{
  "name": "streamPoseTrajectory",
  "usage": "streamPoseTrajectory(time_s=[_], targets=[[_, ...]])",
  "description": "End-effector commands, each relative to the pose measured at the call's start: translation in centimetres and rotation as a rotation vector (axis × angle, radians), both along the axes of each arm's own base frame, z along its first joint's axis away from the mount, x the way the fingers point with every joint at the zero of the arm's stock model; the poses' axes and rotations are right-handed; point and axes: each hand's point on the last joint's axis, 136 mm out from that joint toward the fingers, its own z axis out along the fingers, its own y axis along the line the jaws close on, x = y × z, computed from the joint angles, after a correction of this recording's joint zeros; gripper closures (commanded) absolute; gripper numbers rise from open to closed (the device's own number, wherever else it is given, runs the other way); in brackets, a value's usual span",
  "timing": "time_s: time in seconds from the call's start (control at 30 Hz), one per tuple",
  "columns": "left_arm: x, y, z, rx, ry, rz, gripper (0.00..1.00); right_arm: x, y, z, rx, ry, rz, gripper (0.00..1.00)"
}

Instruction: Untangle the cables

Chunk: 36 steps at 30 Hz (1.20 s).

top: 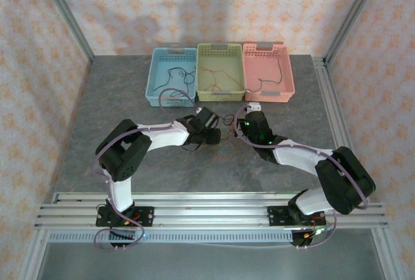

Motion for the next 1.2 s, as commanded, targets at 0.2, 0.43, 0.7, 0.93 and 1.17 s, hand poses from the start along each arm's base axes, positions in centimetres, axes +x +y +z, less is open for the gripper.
streamPoseTrajectory(time_s=[0.2, 0.43, 0.7, 0.93, 1.17], targets=[[1.6, -0.9, 0.7, 0.019, -0.055, -0.024, 0.57, 0.3, 0.1, 0.1, 0.007, -0.001, -0.006, 1.0], [1.3, -0.8, 1.0, 0.032, -0.06, -0.02, 0.81, 0.3, 0.0, 0.2, 0.007, -0.003, -0.007, 1.0], [1.2, 1.3, 5.0, 0.083, -0.123, 0.021, 1.0, 0.3, -0.1, 0.2, 0.005, -0.005, -0.011, 1.0], [0.2, 5.8, 13.5, 0.137, -0.242, 0.114, 1.0, 0.2, -0.5, 0.6, 0.008, -0.028, -0.029, 1.0], [-3.1, 12.2, 21.2, 0.191, -0.362, 0.218, 1.0, 0.3, -0.6, 0.6, 0.013, -0.033, -0.033, 1.0]])
